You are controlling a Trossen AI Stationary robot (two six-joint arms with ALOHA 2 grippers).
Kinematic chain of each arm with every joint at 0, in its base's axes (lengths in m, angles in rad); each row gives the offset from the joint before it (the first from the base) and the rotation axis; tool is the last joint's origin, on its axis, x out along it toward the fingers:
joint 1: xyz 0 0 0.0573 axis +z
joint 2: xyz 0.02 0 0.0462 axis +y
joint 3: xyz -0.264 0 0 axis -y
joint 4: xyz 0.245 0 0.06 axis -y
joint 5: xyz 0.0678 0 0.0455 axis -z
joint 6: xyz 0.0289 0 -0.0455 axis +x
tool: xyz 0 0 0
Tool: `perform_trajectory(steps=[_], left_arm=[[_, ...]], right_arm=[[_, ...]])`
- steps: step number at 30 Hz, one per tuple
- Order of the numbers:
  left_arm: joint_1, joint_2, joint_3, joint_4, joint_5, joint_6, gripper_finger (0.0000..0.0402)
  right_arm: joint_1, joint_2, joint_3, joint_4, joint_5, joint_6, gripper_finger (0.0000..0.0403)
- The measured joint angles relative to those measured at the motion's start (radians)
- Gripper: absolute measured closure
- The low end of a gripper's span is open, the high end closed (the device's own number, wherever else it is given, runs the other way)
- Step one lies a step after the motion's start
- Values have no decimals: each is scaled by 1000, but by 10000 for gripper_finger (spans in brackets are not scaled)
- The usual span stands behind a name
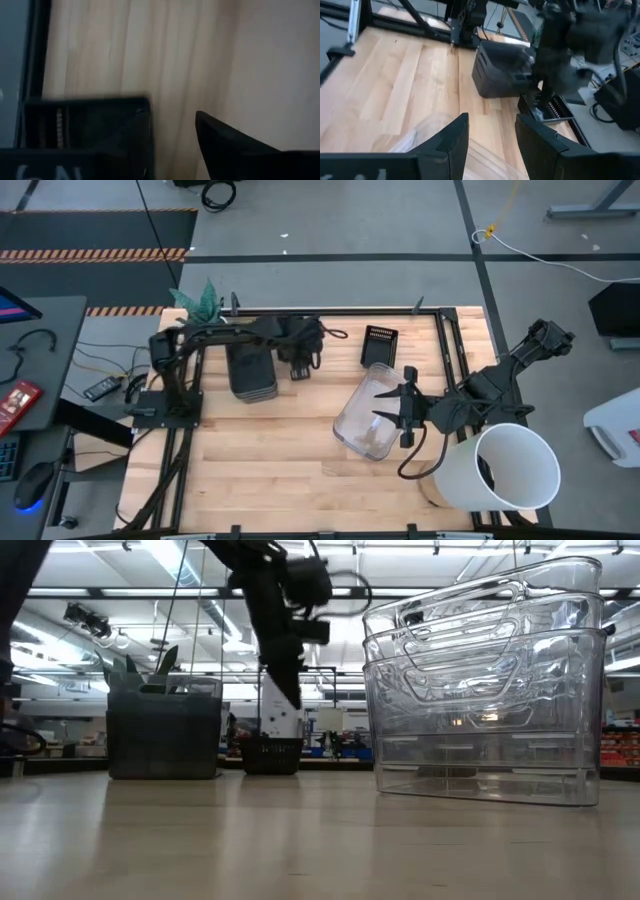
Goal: Stack baskets by color
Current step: Stack the right black bin on the left stacked black bins
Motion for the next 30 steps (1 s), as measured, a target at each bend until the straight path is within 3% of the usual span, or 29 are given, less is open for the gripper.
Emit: perform_trajectory(steps=[6, 15, 21, 26, 30], left_arm=[[-66, -148, -159, 207, -4, -29, 266], [-178, -334, -244, 354, -7, -134, 287], [-259, -430, -365, 505, -12, -138, 288], [-302, -505, -502, 618, -50, -177, 288], [-324, -564, -604, 680, -77, -213, 292]], right_arm=[[-11, 0, -48, 46, 1, -14, 236], [-94, 2, -89, 244, -4, -94, 236], [-224, 50, -79, 383, -10, -105, 239], [-380, 84, 3, 338, -45, -70, 245], [-516, 114, 56, 257, -141, -24, 245]])
